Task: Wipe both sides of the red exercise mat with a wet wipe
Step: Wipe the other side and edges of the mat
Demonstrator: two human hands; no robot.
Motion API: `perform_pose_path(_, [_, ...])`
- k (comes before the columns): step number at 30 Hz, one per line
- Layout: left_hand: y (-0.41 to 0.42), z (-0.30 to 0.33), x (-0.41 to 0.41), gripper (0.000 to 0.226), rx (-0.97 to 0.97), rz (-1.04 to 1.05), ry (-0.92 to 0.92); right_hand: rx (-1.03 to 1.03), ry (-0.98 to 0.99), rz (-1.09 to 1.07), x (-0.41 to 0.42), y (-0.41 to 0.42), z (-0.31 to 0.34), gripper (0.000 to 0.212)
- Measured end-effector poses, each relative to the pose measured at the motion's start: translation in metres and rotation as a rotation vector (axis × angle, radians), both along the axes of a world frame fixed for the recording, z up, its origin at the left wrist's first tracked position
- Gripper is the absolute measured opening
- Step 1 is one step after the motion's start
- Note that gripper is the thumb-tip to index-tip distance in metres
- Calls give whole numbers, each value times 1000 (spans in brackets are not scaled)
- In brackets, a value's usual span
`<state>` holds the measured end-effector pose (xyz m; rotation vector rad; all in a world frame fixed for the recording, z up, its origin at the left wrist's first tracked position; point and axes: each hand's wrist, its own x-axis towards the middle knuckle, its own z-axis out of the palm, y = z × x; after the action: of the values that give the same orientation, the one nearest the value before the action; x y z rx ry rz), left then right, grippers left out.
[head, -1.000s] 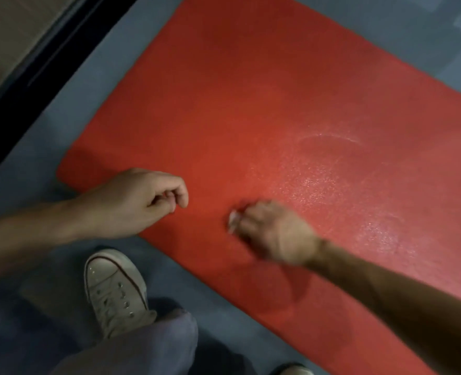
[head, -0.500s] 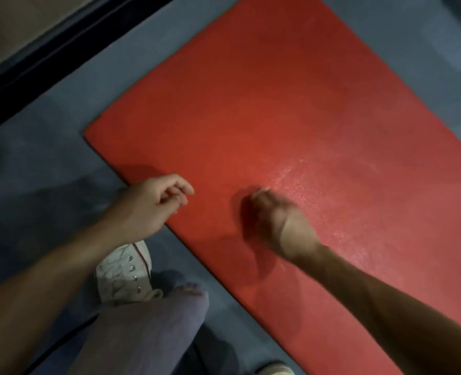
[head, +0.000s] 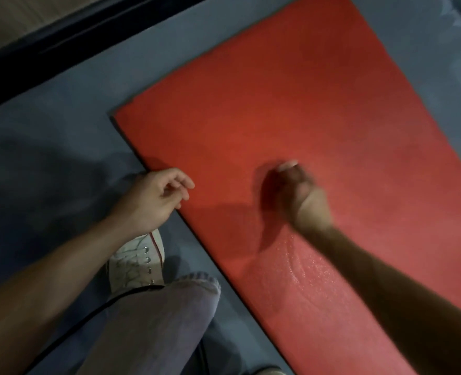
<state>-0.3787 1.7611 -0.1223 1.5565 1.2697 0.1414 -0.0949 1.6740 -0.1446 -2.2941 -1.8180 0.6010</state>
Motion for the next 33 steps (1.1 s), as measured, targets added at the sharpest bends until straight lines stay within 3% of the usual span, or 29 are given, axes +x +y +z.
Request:
perform_pose_path(3, [-2,-2,-6,31,-15,0,1,23,87,701,-80,-49,-2,39])
perform_pose_path(5, [-4,-2,-7,31,-13,-6,-4,37,98,918,-64,-43,-10,38])
perform_pose_path(7, [-5,-1,-9,30,-6,-11,4,99,-23,807,-22,-12,-14,43])
perform_pose_path(10, [-7,1,-11,31,-11,-5,31,137,-263,281,62,38,-5,37])
perform_pose_path(13, [-5,1,-13,31,-13,12,49,134,-237,-134,69,53,0,39])
perform_pose_path(16, [-4,-4,-15,34,-15,20,40,64,-82,50,-11,22,-20,42])
perform_pose_path(18, [-4,-7,-16,37,-9,14,28,90,75,446,-72,-16,-33,55])
perform_pose_path(20, [-5,-7,-17,38,8,21,25,100,121,856,-96,-38,-28,45])
perform_pose_path(21, [-6,-6,-17,36,15,23,25,103,125,930,-85,-32,-28,46])
perform_pose_path(23, [-8,-4,-17,34,23,18,27,92,45,800,-50,-5,-22,65])
perform_pose_path(26, [-11,0,-19,31,36,-6,36,62,-141,230,33,39,-8,35])
perform_pose_path(28, [-9,4,-21,30,51,-5,49,53,-132,-165,62,48,-4,33])
perform_pose_path(29, [-8,6,-22,30,55,-5,58,109,-114,-229,59,48,-6,36])
perform_pose_path(31, [-5,9,-24,31,55,-8,70,143,-56,-91,29,37,-21,45])
perform_pose_path(33, [-1,13,-27,33,58,-7,80,170,19,193,-23,16,-38,47])
